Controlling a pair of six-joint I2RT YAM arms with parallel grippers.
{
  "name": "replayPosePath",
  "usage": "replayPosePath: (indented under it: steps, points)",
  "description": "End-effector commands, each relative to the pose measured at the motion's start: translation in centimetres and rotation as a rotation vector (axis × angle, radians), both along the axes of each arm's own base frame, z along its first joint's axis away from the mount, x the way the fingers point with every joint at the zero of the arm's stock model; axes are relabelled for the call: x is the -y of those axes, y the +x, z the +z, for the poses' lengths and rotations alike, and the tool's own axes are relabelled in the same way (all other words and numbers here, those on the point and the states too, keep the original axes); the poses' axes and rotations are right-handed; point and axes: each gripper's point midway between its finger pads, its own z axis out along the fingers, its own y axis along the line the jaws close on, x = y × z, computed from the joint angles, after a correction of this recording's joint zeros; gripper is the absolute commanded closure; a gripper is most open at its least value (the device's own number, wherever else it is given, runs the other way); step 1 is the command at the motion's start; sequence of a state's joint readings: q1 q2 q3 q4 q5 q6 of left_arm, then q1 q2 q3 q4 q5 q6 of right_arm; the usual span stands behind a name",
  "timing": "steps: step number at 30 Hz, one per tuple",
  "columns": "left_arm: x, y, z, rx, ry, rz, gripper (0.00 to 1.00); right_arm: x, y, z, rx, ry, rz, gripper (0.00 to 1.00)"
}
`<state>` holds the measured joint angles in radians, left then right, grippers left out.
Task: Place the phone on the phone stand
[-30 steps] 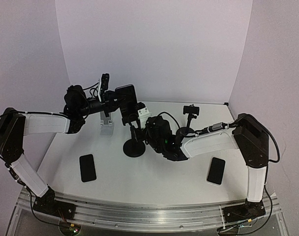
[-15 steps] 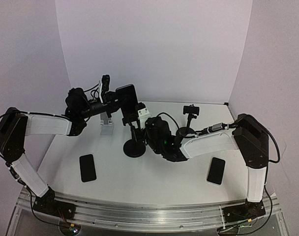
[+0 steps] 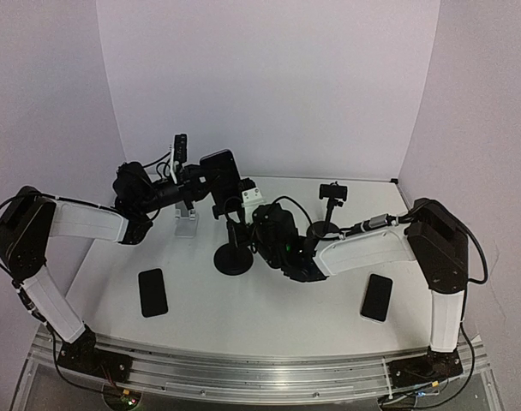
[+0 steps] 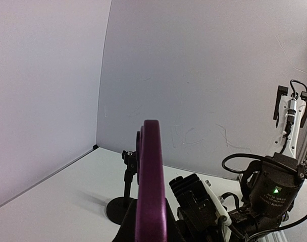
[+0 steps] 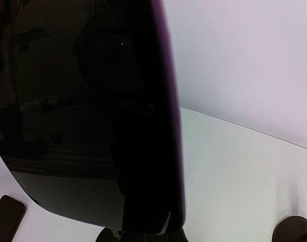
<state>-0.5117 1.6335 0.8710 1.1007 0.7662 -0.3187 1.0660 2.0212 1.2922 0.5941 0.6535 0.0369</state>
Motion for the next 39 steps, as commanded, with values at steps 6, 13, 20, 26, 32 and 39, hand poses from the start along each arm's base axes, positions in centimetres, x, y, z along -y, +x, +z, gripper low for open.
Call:
replayPosePath:
  steps: [6, 13, 20, 26, 32, 39]
  points:
    - [0.1, -0.8, -0.3, 0.098, 0.012, -0.011, 1.0, -0.5, -0.1, 2.0, 0.022, 0.078, 0.014, 1.0]
    - [-1.3, 0.4, -1.8, 0.093, 0.089, 0.033, 1.0, -0.3, 0.1, 2.4, 0.028, 0.089, 0.0, 1.0]
    - [-1.9, 0.5, -4.0, 0.147, 0.145, 0.048, 1.0, -0.5, -0.1, 2.4, 0.022, 0.096, 0.02, 1.0]
    - [-2.4, 1.0, -4.2, 0.196, 0.181, 0.043, 1.0, -0.1, -0.6, 2.2, 0.019, 0.095, 0.039, 1.0]
    - [-3.2, 1.9, -4.4, 0.136, 0.237, 0.017, 1.0, 1.7, 0.6, 2.7, 0.01, 0.136, -0.02, 1.0]
    - [-3.3, 2.8, -4.3, 0.109, 0.284, 0.051, 1.0, 2.4, 1.6, 2.9, 0.02, 0.144, -0.08, 1.0]
